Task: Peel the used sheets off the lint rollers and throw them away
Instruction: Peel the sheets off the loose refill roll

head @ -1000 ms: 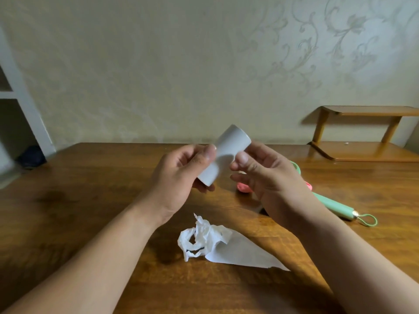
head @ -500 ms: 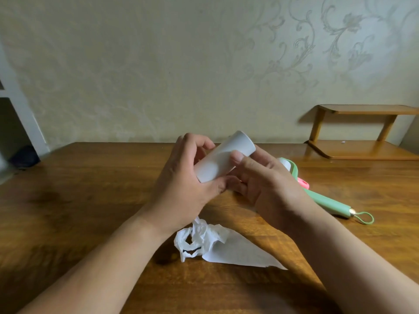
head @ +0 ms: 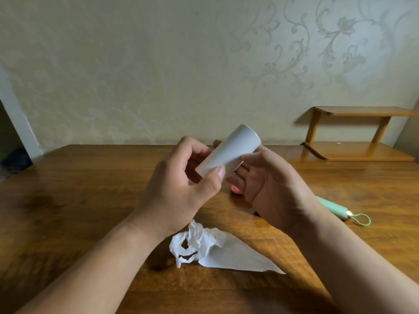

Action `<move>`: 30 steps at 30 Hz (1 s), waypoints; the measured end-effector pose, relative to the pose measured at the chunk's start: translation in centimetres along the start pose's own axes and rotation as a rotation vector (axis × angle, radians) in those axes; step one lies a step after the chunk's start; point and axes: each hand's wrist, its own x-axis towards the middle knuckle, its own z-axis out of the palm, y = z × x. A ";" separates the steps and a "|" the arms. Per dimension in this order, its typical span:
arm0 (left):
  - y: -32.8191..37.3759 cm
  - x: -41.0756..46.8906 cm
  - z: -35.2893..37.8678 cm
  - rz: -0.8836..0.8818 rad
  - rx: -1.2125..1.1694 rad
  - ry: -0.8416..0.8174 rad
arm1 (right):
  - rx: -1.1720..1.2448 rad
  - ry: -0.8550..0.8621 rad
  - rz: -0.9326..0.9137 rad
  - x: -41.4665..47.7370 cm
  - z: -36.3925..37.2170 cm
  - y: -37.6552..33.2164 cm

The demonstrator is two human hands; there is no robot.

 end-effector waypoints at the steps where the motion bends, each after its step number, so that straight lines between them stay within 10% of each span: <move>1: 0.1 0.0 0.1 0.015 0.014 0.024 | 0.006 0.013 0.011 0.0 0.1 0.1; 30: 0.0 1.0 -1.8 0.042 -0.253 0.009 | -0.851 0.014 -0.255 -1.2 0.9 0.1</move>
